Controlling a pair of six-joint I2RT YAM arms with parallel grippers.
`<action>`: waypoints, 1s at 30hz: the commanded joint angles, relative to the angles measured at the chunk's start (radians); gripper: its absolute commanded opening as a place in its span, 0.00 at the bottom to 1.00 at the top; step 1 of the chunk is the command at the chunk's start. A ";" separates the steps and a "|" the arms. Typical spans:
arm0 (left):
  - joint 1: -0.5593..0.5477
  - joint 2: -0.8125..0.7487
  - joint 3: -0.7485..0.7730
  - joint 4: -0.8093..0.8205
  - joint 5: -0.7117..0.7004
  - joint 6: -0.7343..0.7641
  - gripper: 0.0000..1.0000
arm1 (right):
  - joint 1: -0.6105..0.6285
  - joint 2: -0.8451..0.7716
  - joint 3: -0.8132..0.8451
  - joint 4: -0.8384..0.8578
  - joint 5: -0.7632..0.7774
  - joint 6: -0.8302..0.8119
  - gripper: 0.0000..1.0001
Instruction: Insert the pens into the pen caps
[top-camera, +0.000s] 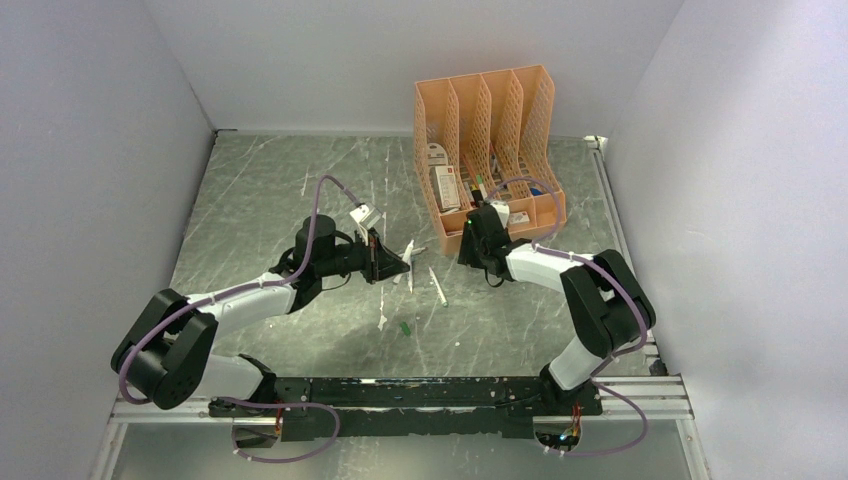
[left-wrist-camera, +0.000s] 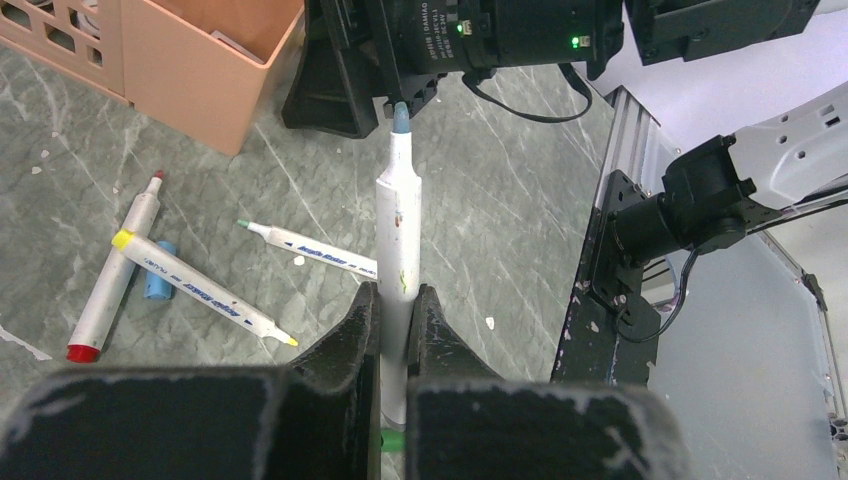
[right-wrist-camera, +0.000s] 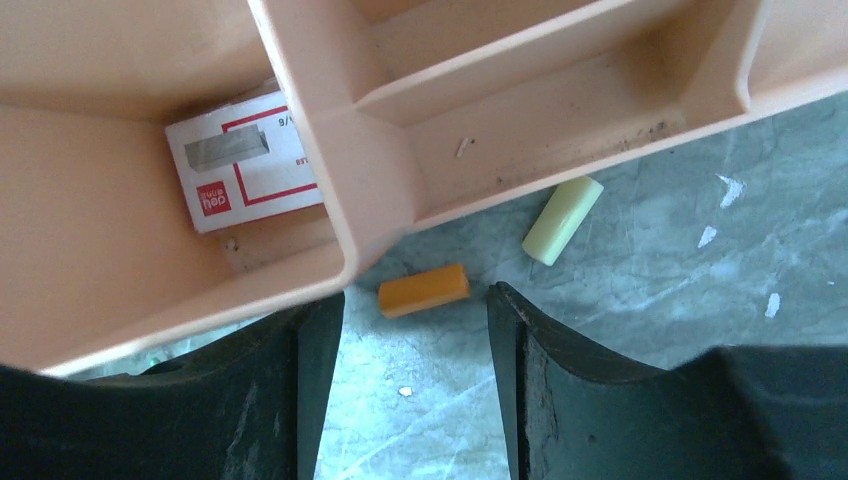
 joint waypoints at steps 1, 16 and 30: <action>0.002 -0.026 -0.010 -0.006 -0.007 0.010 0.07 | 0.000 0.040 0.035 -0.004 0.052 -0.023 0.54; 0.002 -0.027 -0.014 -0.002 -0.007 0.010 0.07 | 0.082 -0.032 -0.059 0.003 0.081 -0.081 0.25; 0.002 -0.055 -0.042 0.000 -0.017 0.007 0.07 | 0.188 -0.099 -0.113 -0.001 -0.092 -0.269 0.30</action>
